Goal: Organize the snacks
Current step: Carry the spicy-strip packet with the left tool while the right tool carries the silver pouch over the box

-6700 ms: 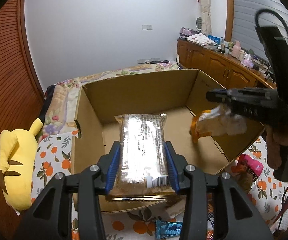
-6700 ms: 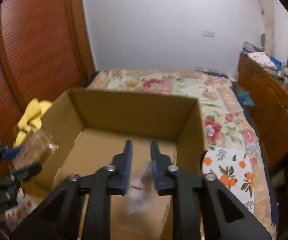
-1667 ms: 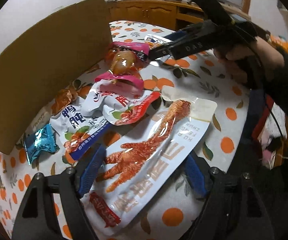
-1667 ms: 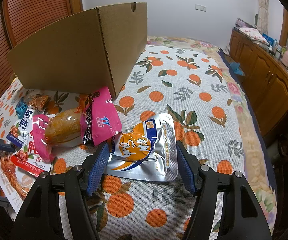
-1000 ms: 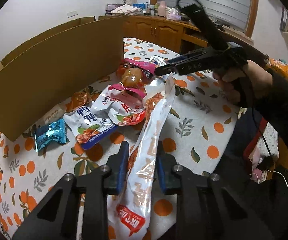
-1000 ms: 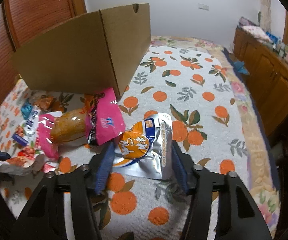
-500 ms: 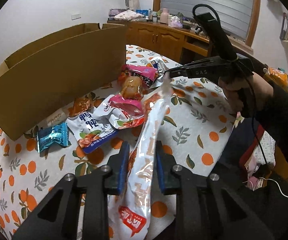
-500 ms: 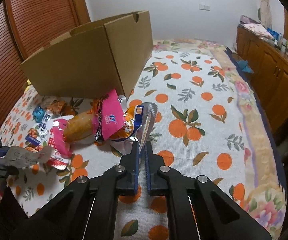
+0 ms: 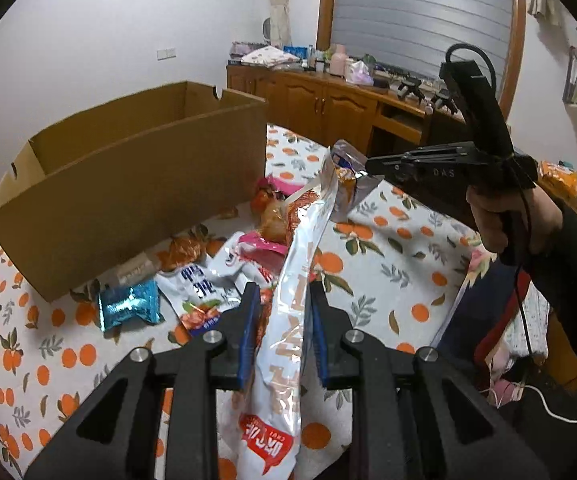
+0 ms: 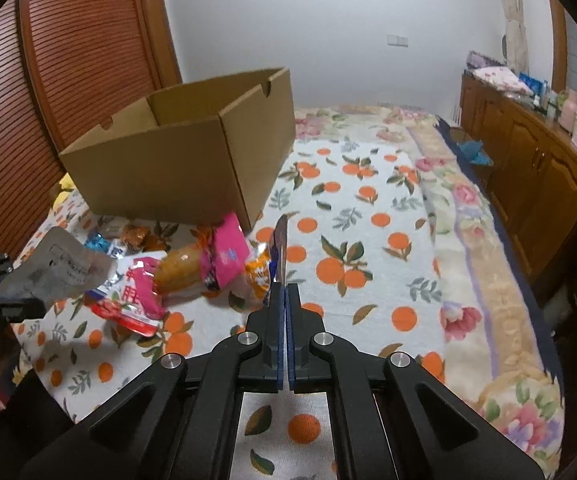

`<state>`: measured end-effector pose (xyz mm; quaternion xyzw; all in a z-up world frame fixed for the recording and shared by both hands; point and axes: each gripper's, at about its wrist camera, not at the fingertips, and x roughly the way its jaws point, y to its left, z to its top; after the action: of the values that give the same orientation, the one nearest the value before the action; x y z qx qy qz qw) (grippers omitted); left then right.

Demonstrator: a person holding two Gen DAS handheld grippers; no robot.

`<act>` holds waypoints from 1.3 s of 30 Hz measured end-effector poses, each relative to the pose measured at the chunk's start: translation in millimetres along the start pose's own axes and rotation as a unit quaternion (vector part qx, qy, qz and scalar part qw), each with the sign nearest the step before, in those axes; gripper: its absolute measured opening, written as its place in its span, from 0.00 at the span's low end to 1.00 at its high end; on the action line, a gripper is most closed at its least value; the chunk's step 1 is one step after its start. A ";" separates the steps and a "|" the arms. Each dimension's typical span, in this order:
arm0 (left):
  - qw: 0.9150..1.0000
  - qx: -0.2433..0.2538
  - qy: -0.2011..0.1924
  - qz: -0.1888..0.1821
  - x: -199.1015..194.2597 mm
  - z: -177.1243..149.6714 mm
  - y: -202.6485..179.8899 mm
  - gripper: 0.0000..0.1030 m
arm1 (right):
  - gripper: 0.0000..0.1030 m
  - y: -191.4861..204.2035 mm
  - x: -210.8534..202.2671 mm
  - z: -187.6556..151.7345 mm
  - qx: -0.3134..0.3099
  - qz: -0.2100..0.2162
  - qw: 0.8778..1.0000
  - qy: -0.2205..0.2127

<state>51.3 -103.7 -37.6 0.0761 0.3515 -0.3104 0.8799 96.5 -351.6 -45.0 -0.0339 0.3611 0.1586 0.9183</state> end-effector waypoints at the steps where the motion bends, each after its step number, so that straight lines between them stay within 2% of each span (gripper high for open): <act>1: 1.000 -0.001 -0.002 -0.001 -1.7 1.1 0.9 0.21 | 0.00 1.9 -2.2 1.7 -0.003 -0.001 1.000 -0.002; 16: 0.999 -0.016 -0.037 0.013 -21.9 23.0 16.5 0.21 | 0.00 27.5 -36.2 25.6 -0.051 -0.011 0.998 -0.029; 30: 0.995 -0.012 -0.077 0.061 -50.8 68.5 53.0 0.21 | 0.00 55.9 -70.8 71.6 -0.101 -0.017 0.992 -0.077; 39: 0.993 -0.018 -0.084 0.087 -52.2 92.5 77.1 0.21 | 0.00 78.7 -75.5 105.6 -0.127 -0.013 0.987 -0.102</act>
<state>121.2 -49.2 59.2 0.0649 0.2742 -0.2314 0.9312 88.6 -278.5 87.9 -0.1382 0.2416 0.1937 0.9408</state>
